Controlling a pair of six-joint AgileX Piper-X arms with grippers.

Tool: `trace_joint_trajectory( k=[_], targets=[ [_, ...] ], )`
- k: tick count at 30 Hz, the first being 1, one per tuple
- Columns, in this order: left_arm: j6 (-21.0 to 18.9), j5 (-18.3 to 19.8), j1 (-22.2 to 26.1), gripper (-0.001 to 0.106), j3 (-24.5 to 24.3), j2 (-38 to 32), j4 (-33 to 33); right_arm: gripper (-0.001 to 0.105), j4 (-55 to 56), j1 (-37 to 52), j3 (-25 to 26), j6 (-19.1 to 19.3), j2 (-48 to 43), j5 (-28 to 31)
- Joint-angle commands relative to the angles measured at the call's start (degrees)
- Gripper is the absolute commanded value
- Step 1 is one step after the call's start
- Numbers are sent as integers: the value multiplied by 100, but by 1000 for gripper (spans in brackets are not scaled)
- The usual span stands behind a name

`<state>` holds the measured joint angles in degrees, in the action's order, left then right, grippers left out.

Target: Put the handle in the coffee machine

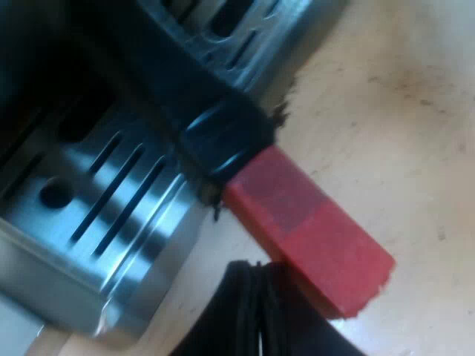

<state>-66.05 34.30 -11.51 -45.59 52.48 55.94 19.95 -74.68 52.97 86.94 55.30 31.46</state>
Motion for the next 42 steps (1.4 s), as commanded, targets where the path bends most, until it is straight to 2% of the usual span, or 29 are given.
trace_joint_trajectory(
  k=[1, 7, 9, 13, 16, 19, 21, 22, 25, 27, 30, 32, 35, 40, 42],
  targets=[
    [-71, 594, -339, 1, -24, -19, -144, 70, 148, 54, 98, 24, -35, -156],
    [45, 571, -669, 1, -24, -16, -876, 70, 344, 52, 101, 24, -35, -179],
    [45, 762, -799, 1, -24, -16, -1184, 70, 343, 52, 101, 24, -35, -179],
    [45, 916, -1035, 1, -24, -10, -1596, 70, 343, 52, 101, 24, -35, -163],
    [45, 833, -1132, 1, -24, -10, -1689, 70, 343, 52, 101, 24, -35, -94],
    [45, 493, -992, 1, -35, -123, -1687, 70, 343, 52, 101, 24, -35, -43],
    [45, 118, -815, 1, -35, -272, -1576, 70, 343, 52, 101, 24, -35, -43],
    [45, 89, -766, 1, -35, -315, -1537, 70, 343, 52, 101, 24, -35, -43],
    [45, -9, -554, 1, -104, -497, -847, 70, 343, 52, 101, 24, -35, -43],
    [61, -376, -495, 1, -130, -553, -302, 70, 343, 52, 101, 24, -35, -43],
    [122, -604, -496, 1, -112, -506, 242, 70, 343, 52, 101, 24, -35, -64],
    [121, -688, -496, 1, -83, -445, 342, 70, 343, 52, 101, 24, -35, -173],
    [80, -1099, -496, 1, -63, -261, 343, 70, 375, 52, 101, 24, -35, -224],
    [118, -972, -496, 1, -63, 210, 307, 70, 577, 52, 101, 24, -35, -242],
    [165, -662, -496, 1, -63, 381, 221, 70, 591, 52, 101, 24, -35, -331]
  ],
)
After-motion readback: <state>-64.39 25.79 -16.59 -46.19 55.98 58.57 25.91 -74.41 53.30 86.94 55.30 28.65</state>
